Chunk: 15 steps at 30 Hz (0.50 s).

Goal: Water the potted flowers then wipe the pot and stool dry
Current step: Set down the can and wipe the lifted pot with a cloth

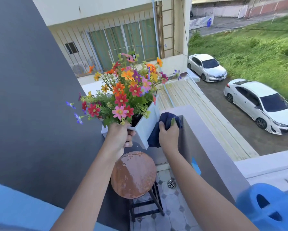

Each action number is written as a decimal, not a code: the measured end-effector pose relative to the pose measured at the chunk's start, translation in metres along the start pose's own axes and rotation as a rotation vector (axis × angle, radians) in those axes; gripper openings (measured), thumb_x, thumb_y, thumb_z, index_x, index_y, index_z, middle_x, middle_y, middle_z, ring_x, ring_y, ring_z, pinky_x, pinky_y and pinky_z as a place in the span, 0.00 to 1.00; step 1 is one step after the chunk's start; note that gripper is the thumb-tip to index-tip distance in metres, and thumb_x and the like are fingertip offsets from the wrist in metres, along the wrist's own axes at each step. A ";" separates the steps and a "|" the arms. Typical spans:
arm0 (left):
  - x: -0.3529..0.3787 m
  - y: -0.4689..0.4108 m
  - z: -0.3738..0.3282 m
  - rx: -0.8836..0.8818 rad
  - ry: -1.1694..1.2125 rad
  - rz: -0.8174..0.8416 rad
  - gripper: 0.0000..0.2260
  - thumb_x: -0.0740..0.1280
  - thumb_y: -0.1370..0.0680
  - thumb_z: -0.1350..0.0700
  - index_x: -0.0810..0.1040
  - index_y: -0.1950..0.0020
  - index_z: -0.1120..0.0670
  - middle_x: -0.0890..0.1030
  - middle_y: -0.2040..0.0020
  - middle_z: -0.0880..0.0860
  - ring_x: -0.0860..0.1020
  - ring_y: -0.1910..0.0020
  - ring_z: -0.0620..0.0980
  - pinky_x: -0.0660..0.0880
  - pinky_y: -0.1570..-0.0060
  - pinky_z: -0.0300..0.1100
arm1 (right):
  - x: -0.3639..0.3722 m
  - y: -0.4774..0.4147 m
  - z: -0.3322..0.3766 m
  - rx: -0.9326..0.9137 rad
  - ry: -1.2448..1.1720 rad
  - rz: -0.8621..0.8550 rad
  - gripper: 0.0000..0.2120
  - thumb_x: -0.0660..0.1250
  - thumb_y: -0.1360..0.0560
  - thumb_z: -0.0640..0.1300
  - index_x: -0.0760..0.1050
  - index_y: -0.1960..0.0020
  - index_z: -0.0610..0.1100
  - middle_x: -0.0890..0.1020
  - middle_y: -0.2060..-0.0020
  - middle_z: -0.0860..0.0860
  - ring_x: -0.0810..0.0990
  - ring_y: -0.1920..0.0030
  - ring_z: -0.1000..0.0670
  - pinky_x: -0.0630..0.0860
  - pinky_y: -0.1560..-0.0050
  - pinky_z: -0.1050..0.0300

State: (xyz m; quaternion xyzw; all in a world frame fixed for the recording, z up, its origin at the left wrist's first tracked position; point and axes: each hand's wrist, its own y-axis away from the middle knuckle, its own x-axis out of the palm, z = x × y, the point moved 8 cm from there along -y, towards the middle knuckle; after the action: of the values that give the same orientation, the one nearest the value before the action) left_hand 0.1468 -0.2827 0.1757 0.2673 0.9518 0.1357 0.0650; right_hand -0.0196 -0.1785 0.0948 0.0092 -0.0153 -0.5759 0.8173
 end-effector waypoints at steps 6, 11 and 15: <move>0.010 -0.003 0.024 -0.020 -0.041 0.022 0.08 0.55 0.19 0.62 0.68 0.57 0.58 0.72 0.70 0.55 0.59 0.82 0.43 0.54 0.78 0.38 | 0.002 -0.013 0.054 -0.075 -0.048 -0.021 0.05 0.65 0.20 0.40 0.71 0.48 0.38 0.74 0.56 0.46 0.73 0.56 0.47 0.64 0.65 0.63; 0.008 -0.011 0.023 -0.017 -0.022 0.001 0.09 0.56 0.19 0.61 0.68 0.58 0.59 0.72 0.72 0.55 0.59 0.81 0.45 0.55 0.79 0.36 | 0.006 -0.007 0.080 -0.059 -0.158 0.033 0.04 0.66 0.20 0.41 0.73 0.48 0.41 0.76 0.62 0.52 0.74 0.62 0.60 0.67 0.71 0.76; 0.007 -0.014 0.011 -0.005 0.023 0.024 0.10 0.56 0.20 0.63 0.66 0.63 0.58 0.71 0.72 0.56 0.58 0.81 0.45 0.55 0.82 0.35 | 0.011 0.008 0.070 0.032 -0.250 0.089 0.04 0.65 0.22 0.39 0.73 0.48 0.40 0.78 0.58 0.47 0.78 0.57 0.51 0.72 0.60 0.60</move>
State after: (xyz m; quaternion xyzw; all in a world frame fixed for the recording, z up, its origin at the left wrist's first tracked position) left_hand 0.1363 -0.2886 0.1605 0.2770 0.9489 0.1419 0.0531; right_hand -0.0113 -0.1861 0.1647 -0.0501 -0.1266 -0.5353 0.8336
